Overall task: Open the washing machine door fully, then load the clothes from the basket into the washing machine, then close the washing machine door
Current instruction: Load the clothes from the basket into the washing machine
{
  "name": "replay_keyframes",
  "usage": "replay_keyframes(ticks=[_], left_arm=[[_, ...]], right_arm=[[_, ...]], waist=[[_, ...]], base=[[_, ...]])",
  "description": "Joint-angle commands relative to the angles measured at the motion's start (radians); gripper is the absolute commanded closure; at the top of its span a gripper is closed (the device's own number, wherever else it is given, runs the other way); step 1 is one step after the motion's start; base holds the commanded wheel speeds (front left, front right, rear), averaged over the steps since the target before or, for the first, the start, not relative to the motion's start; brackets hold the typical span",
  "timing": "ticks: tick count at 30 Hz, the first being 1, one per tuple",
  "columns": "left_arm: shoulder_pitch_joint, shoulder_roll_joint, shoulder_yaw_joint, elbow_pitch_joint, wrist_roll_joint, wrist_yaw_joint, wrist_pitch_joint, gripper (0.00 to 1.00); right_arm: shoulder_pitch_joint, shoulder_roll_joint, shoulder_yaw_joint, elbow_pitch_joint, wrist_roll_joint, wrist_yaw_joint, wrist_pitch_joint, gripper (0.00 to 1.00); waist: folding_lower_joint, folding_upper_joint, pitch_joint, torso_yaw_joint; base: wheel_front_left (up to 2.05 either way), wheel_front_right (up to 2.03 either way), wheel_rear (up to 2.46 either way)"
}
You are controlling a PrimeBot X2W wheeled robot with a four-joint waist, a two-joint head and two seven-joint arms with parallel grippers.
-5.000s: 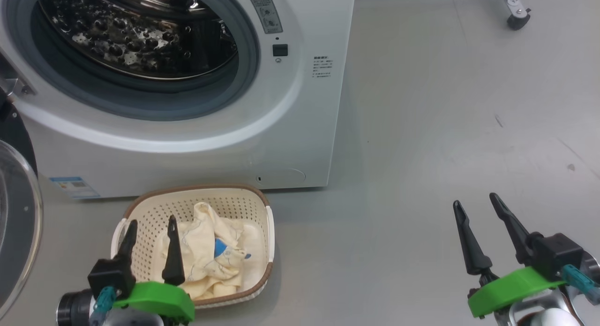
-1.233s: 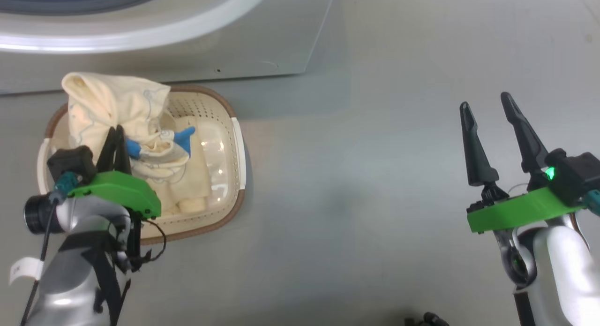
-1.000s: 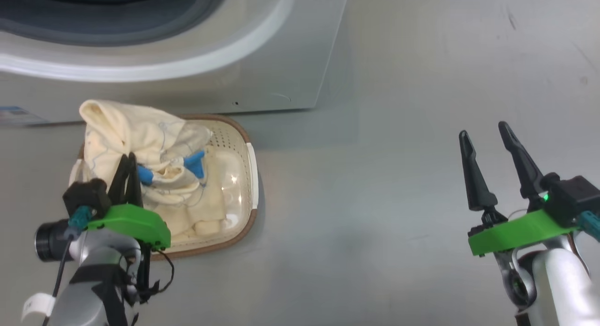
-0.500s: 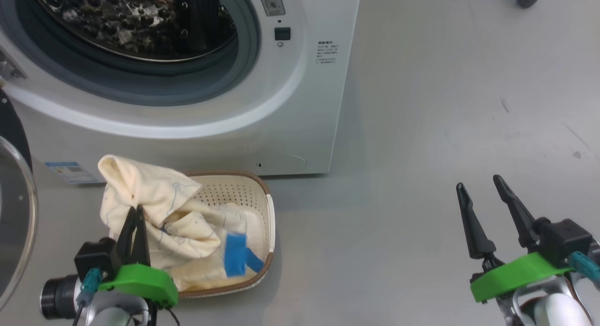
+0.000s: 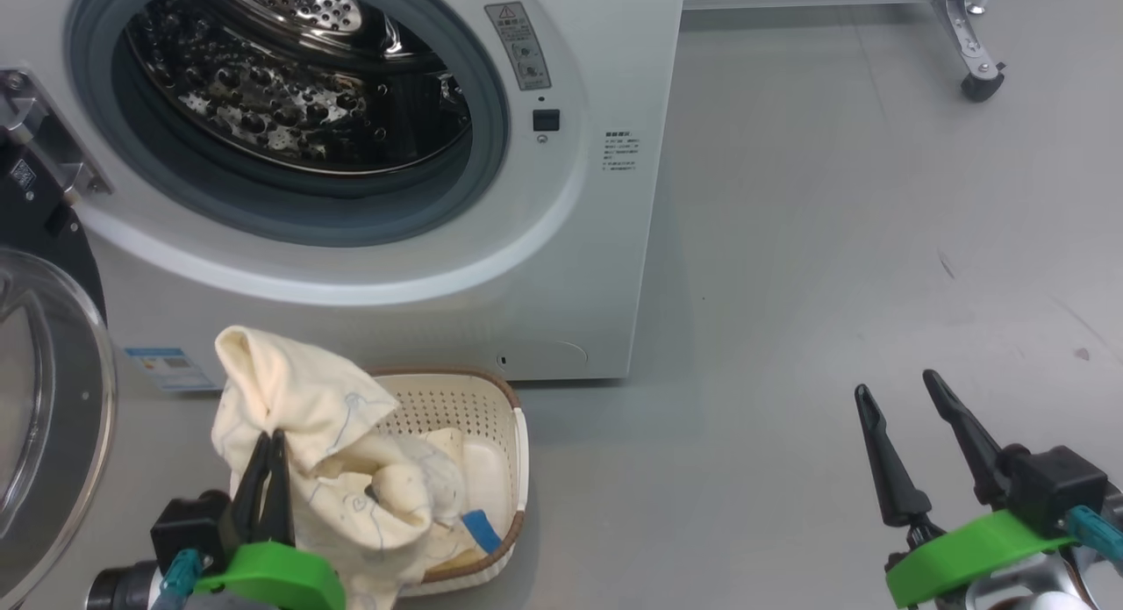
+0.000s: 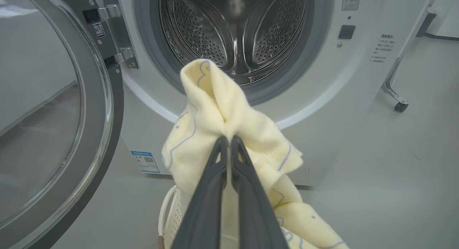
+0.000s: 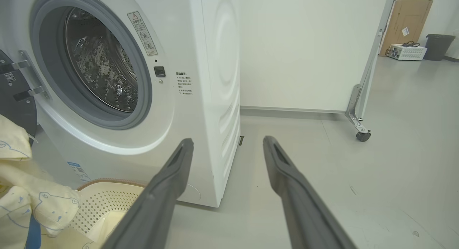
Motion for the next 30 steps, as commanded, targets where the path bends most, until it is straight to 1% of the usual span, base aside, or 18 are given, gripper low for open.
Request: replay_keyframes(ticks=[1,11,23,27,30], left_arm=[[-0.028,0.029,0.035,-0.047,0.008,0.008,0.001,1.00],[-0.016,0.035,0.027,-0.071,0.006,0.018,0.016,1.00],[-0.026,0.030,0.018,-0.062,-0.001,0.027,0.021,1.00],[-0.048,0.027,0.017,-0.043,-0.009,0.023,0.026,1.00],[-0.074,0.026,0.024,-0.019,-0.027,0.010,0.029,1.00]], right_arm=[[-0.017,-0.011,0.016,-0.040,-0.007,-0.003,0.005,0.00],[-0.009,-0.011,0.019,-0.046,-0.004,-0.003,0.014,0.00],[-0.013,-0.011,0.025,-0.045,-0.005,-0.003,0.015,0.00],[-0.017,-0.011,0.035,-0.046,-0.004,-0.003,0.013,0.00],[-0.026,-0.011,0.045,-0.048,-0.002,-0.003,0.012,0.00]], waist=[[0.0001,-0.0001,-0.005,0.001],[0.0001,-0.0001,-0.012,-0.003],[0.0001,-0.0001,-0.006,-0.006],[0.0001,-0.0001,0.005,-0.012],[0.0001,-0.0001,0.022,-0.020]], base=[[0.00,0.00,0.00],[0.00,0.00,0.00],[0.00,0.00,0.00],[0.00,0.00,0.00],[0.00,0.00,0.00]])
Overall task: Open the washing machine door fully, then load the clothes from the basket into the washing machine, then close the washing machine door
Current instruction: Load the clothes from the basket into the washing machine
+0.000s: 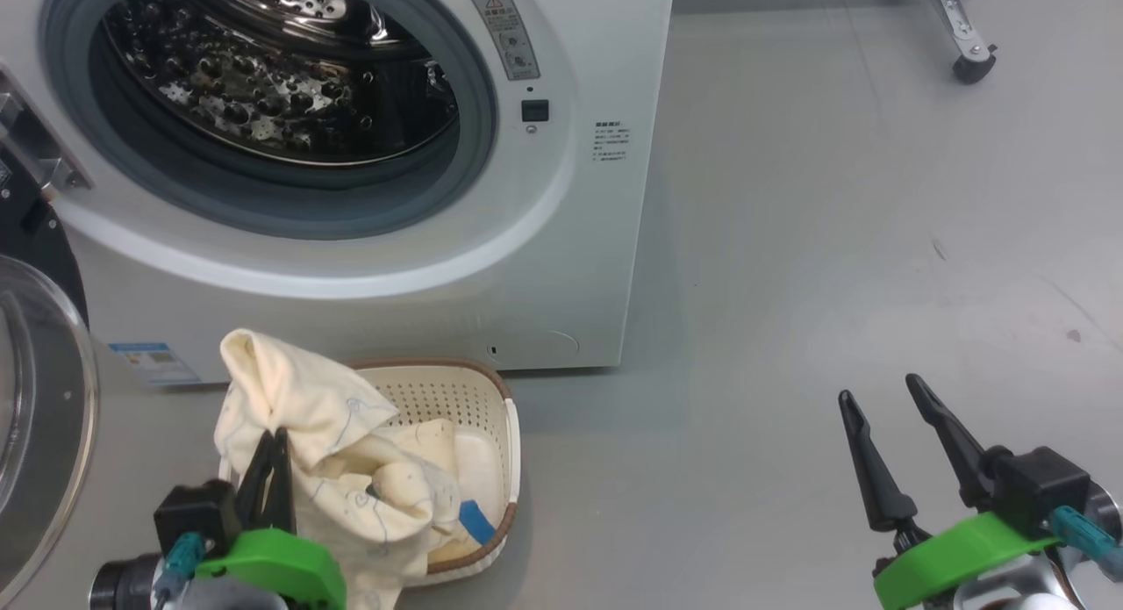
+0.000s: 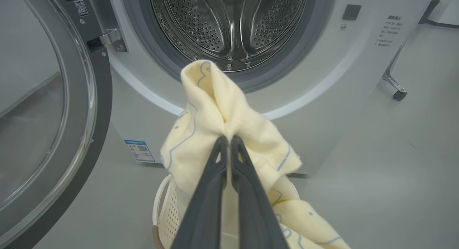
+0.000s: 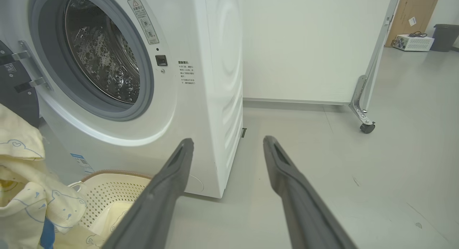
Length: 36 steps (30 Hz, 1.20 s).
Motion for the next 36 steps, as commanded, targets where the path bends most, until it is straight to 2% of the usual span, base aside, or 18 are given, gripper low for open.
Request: replay_keyframes(ticks=[1,8,18,28,36], left_arm=[[-0.084,0.020,0.049,-0.015,-0.011,-0.010,-0.004,1.00],[-0.190,0.024,0.070,0.067,-0.046,-0.046,0.000,1.00],[-0.429,0.056,0.106,0.242,-0.074,-0.098,0.009,1.00],[-0.717,0.135,0.119,0.421,-0.091,-0.167,0.120,1.00],[-0.946,0.210,0.125,0.477,-0.093,-0.201,0.238,1.00]], right_arm=[[-0.040,-0.011,0.030,-0.038,-0.001,-0.003,-0.006,0.00],[-0.073,-0.011,0.053,-0.030,0.012,-0.003,-0.022,0.00],[-0.147,-0.011,0.076,0.001,0.032,-0.003,-0.061,0.00],[-0.230,-0.011,0.114,0.040,0.067,-0.003,-0.097,0.00],[-0.298,-0.011,0.152,0.070,0.101,-0.003,-0.111,0.00]], waist=[[0.0000,0.0000,0.017,-0.010],[0.0000,0.0000,0.085,-0.040],[0.0000,0.0000,0.203,-0.100],[0.0000,0.0000,0.350,-0.166],[0.0000,0.0000,0.476,-0.207]], base=[[0.00,0.00,0.00],[0.00,0.00,0.00],[0.00,0.00,0.00],[0.00,0.00,0.00],[0.00,0.00,0.00]])
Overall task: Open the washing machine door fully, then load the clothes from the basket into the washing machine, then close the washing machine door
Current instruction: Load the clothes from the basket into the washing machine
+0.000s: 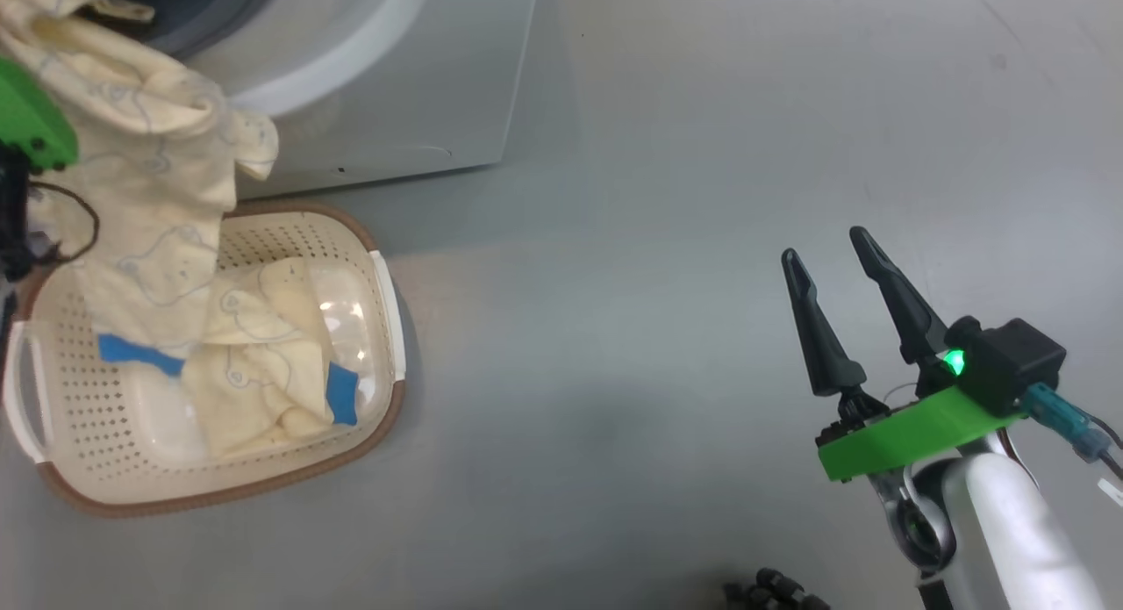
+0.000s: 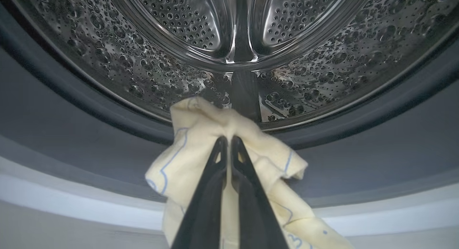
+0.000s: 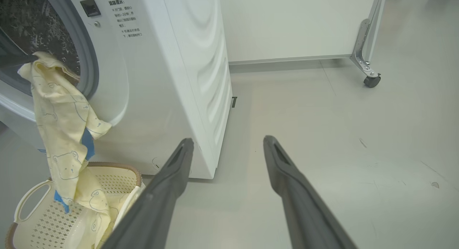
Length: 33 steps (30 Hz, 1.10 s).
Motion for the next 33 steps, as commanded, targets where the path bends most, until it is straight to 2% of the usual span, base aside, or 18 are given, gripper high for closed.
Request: replay_keyframes(ticks=[1,8,14,17,24,29,33], left_arm=[[-0.063,0.068,0.034,-0.023,-0.004,-0.004,0.015,1.00],[-0.233,0.130,0.032,-0.009,-0.007,-0.034,0.125,1.00],[-0.363,0.194,0.024,-0.020,0.025,-0.043,0.145,1.00],[-0.421,0.226,0.018,-0.029,0.054,-0.041,0.117,1.00],[-0.535,0.270,0.016,-0.026,0.109,-0.037,-0.031,1.00],[-0.595,0.265,0.003,-0.009,0.143,-0.023,-0.116,1.00],[-0.620,0.254,-0.004,0.062,0.141,-0.017,-0.099,1.00]], right_arm=[[-0.021,-0.011,0.025,-0.024,0.005,-0.003,-0.011,0.00],[-0.072,-0.011,0.053,-0.041,0.031,-0.003,-0.012,0.00],[-0.105,-0.011,0.080,-0.049,0.059,-0.003,-0.012,0.00],[-0.113,-0.011,0.092,-0.050,0.075,-0.003,-0.012,0.00],[-0.124,-0.011,0.118,-0.051,0.105,-0.003,-0.012,0.00],[-0.130,-0.011,0.124,-0.056,0.111,-0.003,-0.012,0.00],[-0.135,-0.011,0.133,-0.054,0.117,-0.003,-0.012,0.00]], waist=[[-0.0002,0.0000,0.053,-0.027],[-0.0002,0.0000,0.152,-0.054],[-0.0002,0.0000,0.220,-0.085],[-0.0002,0.0000,0.244,-0.102],[-0.0002,0.0000,0.286,-0.134],[-0.0002,0.0000,0.303,-0.142],[-0.0002,0.0000,0.312,-0.150]], base=[[0.00,0.00,0.00],[0.00,0.00,0.00],[0.00,0.00,0.00],[0.00,0.00,0.00],[0.00,0.00,0.00],[0.00,0.00,0.00],[0.00,0.00,0.00]])
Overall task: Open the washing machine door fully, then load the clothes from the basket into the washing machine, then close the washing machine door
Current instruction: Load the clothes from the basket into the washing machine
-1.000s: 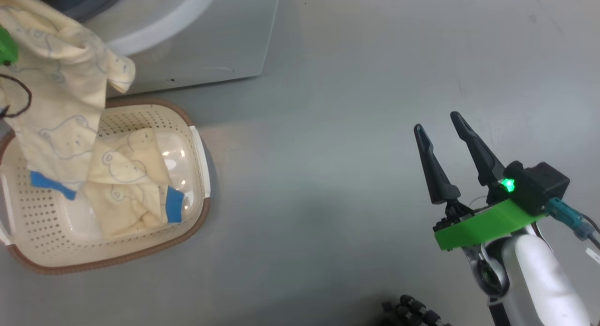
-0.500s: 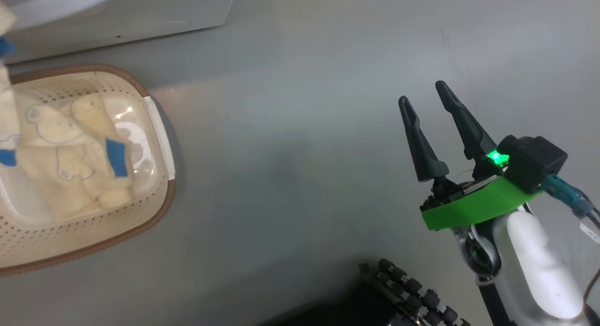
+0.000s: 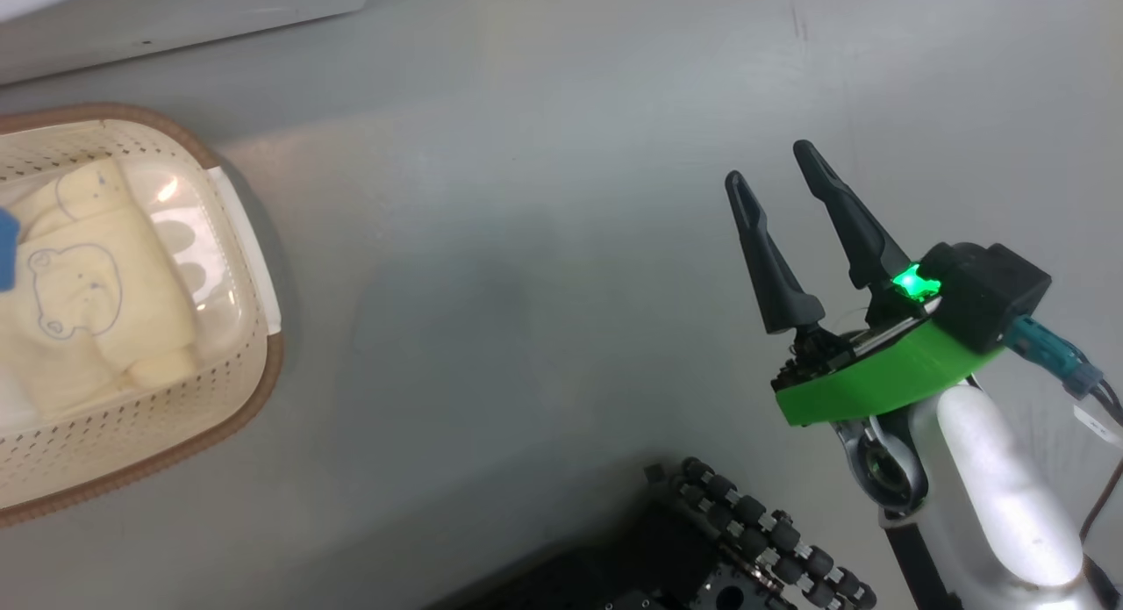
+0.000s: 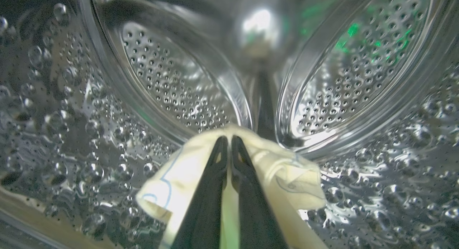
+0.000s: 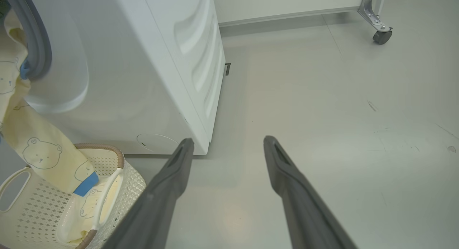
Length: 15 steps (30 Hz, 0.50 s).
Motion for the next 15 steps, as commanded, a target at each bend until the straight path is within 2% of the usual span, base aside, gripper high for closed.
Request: replay_keyframes(ticks=[1,3,4,5,6,15], left_arm=[[-0.021,0.049,0.014,-0.003,-0.005,0.008,0.015,1.00],[-0.025,0.046,0.019,0.032,-0.017,0.010,0.034,0.97],[-0.028,0.046,0.016,0.056,-0.019,0.010,0.046,0.32],[-0.030,0.044,0.019,0.066,-0.025,0.012,0.048,0.32],[-0.032,0.042,0.017,0.074,-0.026,0.011,0.050,0.00],[-0.011,0.021,0.003,0.093,-0.038,0.001,0.032,0.00]], right_arm=[[0.015,-0.011,0.018,-0.027,0.010,-0.003,-0.009,0.00],[0.015,-0.011,0.019,-0.024,0.015,-0.003,-0.009,0.00],[0.015,-0.011,0.016,-0.021,0.017,-0.003,-0.009,0.00],[0.014,-0.011,0.015,-0.019,0.018,-0.003,-0.009,0.00],[0.013,-0.011,0.014,-0.018,0.018,-0.003,-0.009,0.00],[-0.011,-0.011,-0.006,-0.015,0.011,-0.003,-0.009,0.00]], waist=[[0.0001,0.0000,0.004,-0.004],[0.0001,0.0000,0.007,-0.005],[0.0001,0.0000,0.010,-0.003],[0.0001,0.0000,0.011,-0.002],[0.0001,0.0000,0.012,-0.001],[0.0001,0.0000,0.011,0.026]], base=[[0.00,0.00,0.00],[0.00,0.00,0.00],[0.00,0.00,0.00],[0.00,0.00,0.00],[0.00,0.00,0.00],[0.00,0.00,0.00]])
